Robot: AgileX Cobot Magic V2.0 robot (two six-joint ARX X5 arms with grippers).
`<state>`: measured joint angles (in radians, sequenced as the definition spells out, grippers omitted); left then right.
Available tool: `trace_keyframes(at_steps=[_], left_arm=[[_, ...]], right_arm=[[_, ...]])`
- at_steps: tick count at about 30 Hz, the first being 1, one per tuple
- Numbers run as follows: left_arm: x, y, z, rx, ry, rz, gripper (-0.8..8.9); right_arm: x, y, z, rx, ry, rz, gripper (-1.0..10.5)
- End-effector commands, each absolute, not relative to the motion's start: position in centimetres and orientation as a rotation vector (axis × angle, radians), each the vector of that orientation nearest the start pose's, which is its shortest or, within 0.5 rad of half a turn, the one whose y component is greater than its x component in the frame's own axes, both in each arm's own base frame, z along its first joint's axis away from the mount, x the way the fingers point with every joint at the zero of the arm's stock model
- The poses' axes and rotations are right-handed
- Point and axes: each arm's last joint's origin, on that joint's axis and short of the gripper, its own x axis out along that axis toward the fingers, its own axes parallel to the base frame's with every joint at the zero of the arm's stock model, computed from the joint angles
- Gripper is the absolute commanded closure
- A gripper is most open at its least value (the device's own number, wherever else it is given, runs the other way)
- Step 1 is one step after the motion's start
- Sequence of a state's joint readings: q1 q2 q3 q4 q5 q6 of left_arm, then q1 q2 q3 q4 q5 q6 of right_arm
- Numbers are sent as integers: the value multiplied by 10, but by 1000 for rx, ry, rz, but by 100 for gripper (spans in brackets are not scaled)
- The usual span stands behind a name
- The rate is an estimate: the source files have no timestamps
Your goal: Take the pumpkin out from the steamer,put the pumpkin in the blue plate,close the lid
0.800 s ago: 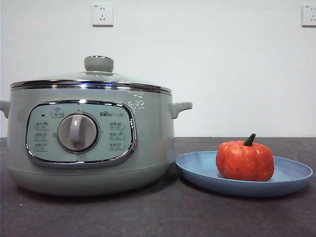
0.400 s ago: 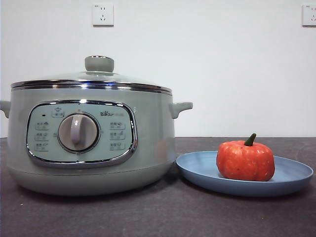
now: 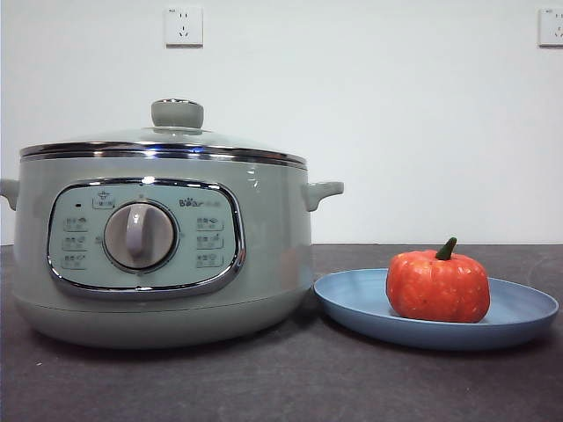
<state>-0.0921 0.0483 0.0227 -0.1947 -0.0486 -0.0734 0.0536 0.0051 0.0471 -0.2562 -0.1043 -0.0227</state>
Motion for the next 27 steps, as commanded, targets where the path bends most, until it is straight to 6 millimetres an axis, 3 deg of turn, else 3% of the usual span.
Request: trace_keyframes(at_steps=[1, 27], left_arm=[[97, -7, 144, -67, 231, -32, 817], [97, -7, 144, -67, 231, -32, 817]], right_arm=[[93, 8, 151, -12, 207, 158, 946], [93, 8, 151, 4, 214, 152, 946]])
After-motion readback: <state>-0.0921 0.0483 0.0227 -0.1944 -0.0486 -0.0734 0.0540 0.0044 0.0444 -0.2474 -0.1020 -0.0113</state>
